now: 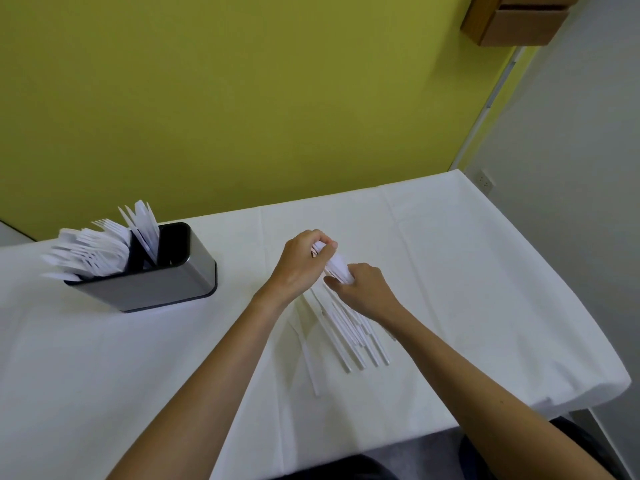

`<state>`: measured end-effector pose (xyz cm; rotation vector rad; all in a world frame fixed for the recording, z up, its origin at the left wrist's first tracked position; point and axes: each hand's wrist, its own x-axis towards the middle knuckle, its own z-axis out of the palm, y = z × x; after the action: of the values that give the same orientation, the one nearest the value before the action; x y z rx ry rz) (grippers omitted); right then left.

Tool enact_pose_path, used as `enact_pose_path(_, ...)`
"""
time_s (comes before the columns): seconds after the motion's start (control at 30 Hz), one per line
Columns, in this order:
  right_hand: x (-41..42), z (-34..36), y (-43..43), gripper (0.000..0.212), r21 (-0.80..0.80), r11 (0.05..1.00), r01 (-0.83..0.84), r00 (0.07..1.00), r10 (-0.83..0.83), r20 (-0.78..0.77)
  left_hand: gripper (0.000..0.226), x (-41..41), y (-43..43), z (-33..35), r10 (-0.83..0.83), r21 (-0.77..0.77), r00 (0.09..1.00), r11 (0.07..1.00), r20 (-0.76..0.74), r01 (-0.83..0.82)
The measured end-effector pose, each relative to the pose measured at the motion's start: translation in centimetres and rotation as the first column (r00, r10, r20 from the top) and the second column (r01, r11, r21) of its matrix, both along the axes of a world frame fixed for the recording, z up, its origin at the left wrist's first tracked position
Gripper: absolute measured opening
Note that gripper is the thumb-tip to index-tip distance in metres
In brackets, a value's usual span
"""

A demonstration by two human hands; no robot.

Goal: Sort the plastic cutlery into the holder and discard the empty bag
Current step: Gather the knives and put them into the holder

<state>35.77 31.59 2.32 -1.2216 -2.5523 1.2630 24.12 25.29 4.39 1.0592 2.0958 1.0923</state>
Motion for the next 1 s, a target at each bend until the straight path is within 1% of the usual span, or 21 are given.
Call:
enact_pose_path(0.03,0.1,0.0,0.0,0.041,-0.036,0.999,0.014,1.000,-0.014,-0.019,0.022,0.0,0.0,0.0,0.015,0.018,1.000,1.000,0.005,-0.015)
enact_pose_path(0.07,0.1,0.0,0.0,0.040,-0.126,0.990,0.061,0.996,-0.069,-0.062,0.023,0.0,0.0,0.0,0.051,0.050,0.998,0.997,0.038,-0.053)
enact_pose_path(0.1,0.1,0.1,0.2,0.039,-0.255,0.958,0.129,0.980,-0.162,-0.114,0.025,0.0,0.0,0.1,0.114,0.093,0.988,0.988,0.100,-0.124)
enact_pose_path(0.13,0.0,0.1,0.4,0.039,-0.389,0.899,0.201,0.948,-0.278,-0.154,0.027,0.0,-0.1,0.0,0.196,0.134,0.962,0.965,0.189,-0.223)
enact_pose_path(0.17,-0.2,0.2,0.7,0.040,-0.512,0.819,0.260,0.900,-0.398,-0.180,0.030,0.1,-0.2,-0.1,0.280,0.159,0.915,0.929,0.292,-0.335)
enact_pose_path(0.2,-0.3,0.3,0.9,0.042,-0.634,0.716,0.292,0.832,-0.518,-0.201,0.034,0.4,-0.4,-0.4,0.346,0.161,0.853,0.887,0.391,-0.433)
enact_pose_path(0.23,-0.5,0.4,1.1,0.043,-0.752,0.591,0.291,0.743,-0.635,-0.212,0.038,0.8,-0.6,-0.9,0.387,0.149,0.790,0.850,0.476,-0.506)
enact_pose_path(0.27,-0.6,0.5,1.2,0.044,-0.854,0.456,0.253,0.642,-0.739,-0.204,0.042,1.4,-1.0,-1.4,0.410,0.129,0.729,0.820,0.548,-0.558)
enact_pose_path(0.3,-0.8,0.5,1.2,0.044,-0.922,0.336,0.192,0.544,-0.819,-0.185,0.046,2.1,-1.4,-1.9,0.422,0.108,0.673,0.796,0.608,-0.596)
enact_pose_path(0.33,-0.9,0.5,1.2,0.045,-0.959,0.251,0.135,0.458,-0.874,-0.164,0.050,2.8,-1.7,-2.4,0.427,0.088,0.624,0.776,0.655,-0.624)
enact_pose_path(0.37,-1.0,0.5,1.2,0.045,-0.976,0.198,0.090,0.392,-0.908,-0.148,0.054,3.5,-2.1,-2.7,0.428,0.073,0.577,0.757,0.696,-0.649)
enact_pose_path(0.4,-1.0,0.4,1.0,0.044,-0.985,0.166,0.053,0.346,-0.928,-0.137,0.057,4.1,-2.3,-3.0,0.425,0.060,0.529,0.736,0.734,-0.674)
enact_pose_path(0.47,-1.2,0.1,0.5,0.043,-0.992,0.128,-0.003,0.297,-0.947,-0.123,0.063,5.1,-2.6,-3.0,0.404,0.036,0.434,0.697,0.805,-0.716)
enact_pose_path(0.53,-1.3,-0.2,-0.1,0.039,-0.993,0.108,-0.038,0.285,-0.952,-0.115,0.067,5.7,-2.6,-2.8,0.374,0.036,0.388,0.680,0.842,-0.733)
enact_pose_path(0.6,-1.4,-0.2,-0.6,0.038,-0.994,0.102,-0.050,0.291,-0.950,-0.112,0.072,6.1,-2.7,-2.6,0.360,0.043,0.372,0.666,0.855,-0.744)
enact_pose_path(0.7,-1.3,0.0,-1.1,0.039,-0.989,0.142,-0.038,0.322,-0.935,-0.147,0.076,5.7,-2.9,-2.7,0.357,0.050,0.350,0.634,0.866,-0.772)
enact_pose_path(0.77,-1.0,0.2,-1.3,0.037,-0.973,0.229,-0.008,0.381,-0.900,-0.214,0.077,5.2,-3.0,-2.7,0.339,0.066,0.344,0.622,0.876,-0.780)
enact_pose_path(0.83,-0.7,0.0,-1.5,0.034,-0.934,0.354,0.059,0.485,-0.827,-0.283,0.077,4.8,-3.1,-2.7,0.309,0.089,0.353,0.628,0.883,-0.773)
enact_pose_path(0.9,-0.4,-0.4,-1.5,0.034,-0.867,0.476,0.150,0.600,-0.741,-0.303,0.079,4.6,-3.1,-2.5,0.277,0.112,0.367,0.645,0.888,-0.756)
enact_pose_path(0.93,-0.2,-0.5,-1.6,0.034,-0.834,0.516,0.196,0.648,-0.706,-0.285,0.080,4.6,-3.2,-2.4,0.260,0.121,0.369,0.650,0.892,-0.750)
enact_pose_path(1.0,0.1,-0.5,-1.6,0.034,-0.804,0.540,0.249,0.703,-0.672,-0.233,0.080,4.4,-3.1,-2.4,0.233,0.139,0.377,0.659,0.897,-0.739)
